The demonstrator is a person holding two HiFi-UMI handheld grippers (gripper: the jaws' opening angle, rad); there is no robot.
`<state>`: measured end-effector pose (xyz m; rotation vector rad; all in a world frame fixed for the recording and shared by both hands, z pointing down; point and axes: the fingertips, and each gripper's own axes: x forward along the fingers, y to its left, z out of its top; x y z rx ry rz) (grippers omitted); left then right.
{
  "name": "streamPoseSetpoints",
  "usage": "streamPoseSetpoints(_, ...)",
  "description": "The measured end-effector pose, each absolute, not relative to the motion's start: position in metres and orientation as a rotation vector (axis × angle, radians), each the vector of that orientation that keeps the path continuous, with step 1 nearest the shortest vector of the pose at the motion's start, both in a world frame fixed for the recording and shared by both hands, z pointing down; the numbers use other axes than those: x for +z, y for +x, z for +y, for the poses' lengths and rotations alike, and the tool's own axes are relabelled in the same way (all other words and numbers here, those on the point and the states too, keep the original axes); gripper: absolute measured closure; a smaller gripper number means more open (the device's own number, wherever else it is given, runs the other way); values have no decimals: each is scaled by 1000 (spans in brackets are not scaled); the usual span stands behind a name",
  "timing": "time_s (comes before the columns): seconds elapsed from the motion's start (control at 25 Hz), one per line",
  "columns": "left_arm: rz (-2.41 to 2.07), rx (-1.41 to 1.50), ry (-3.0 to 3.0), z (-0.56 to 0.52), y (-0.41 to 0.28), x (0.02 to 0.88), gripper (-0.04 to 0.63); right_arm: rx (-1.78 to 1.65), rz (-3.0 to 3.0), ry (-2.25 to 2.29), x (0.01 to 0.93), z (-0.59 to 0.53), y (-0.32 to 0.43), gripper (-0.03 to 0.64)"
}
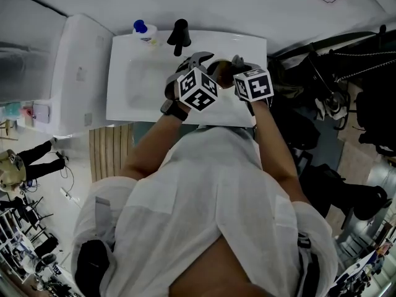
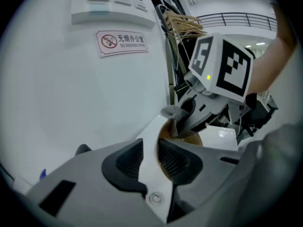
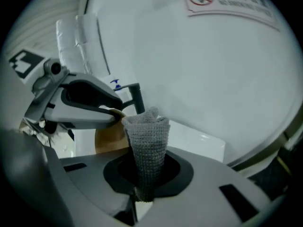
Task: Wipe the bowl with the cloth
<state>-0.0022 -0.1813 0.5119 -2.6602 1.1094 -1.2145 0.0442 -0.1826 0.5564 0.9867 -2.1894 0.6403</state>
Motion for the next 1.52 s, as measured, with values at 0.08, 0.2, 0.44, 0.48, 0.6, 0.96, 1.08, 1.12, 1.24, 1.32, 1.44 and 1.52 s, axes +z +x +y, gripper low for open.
streamPoseSetpoints(0.08,1023,-1259,-2627,-179,3,513,504,467,-2155,918,554,-182,40,574)
streamPoseSetpoints(0.2,918,-1336,-2578,-175,8,517,562,291,-2113,837,545,-181,34,574)
streamPoseSetpoints(0.44,925,-1329,-2558,-178,10,512,571,191,-2077,805,541,-183,34,571)
streamPoseSetpoints(0.48,959,-1301,-2562,-180,10,509,571,235,-2104,835,540,-185,35,571)
streamPoseSetpoints(0.6,1096,-1195,-2577,-186,8,499,572,381,-2207,955,532,-193,36,572)
streamPoseSetpoints(0.96,1554,-821,-2777,-194,-5,489,563,716,-2328,1222,522,-196,45,569)
streamPoseSetpoints(1.08,1684,-711,-2799,-195,-14,488,563,875,-2331,1273,527,-191,48,569)
streamPoseSetpoints(1.12,1713,-686,-2808,-194,-16,488,563,933,-2330,1276,531,-189,49,569)
streamPoseSetpoints(1.24,1627,-770,-2836,-189,-10,495,561,951,-2298,1264,538,-185,57,572)
streamPoseSetpoints(1.32,1508,-861,-2832,-185,-4,499,544,839,-2263,1231,539,-185,63,572)
streamPoseSetpoints(1.44,1333,-1005,-2734,-181,2,499,497,593,-2195,1126,539,-186,65,574)
streamPoseSetpoints(1.52,1212,-1092,-2669,-180,9,500,499,431,-2154,1030,536,-186,61,574)
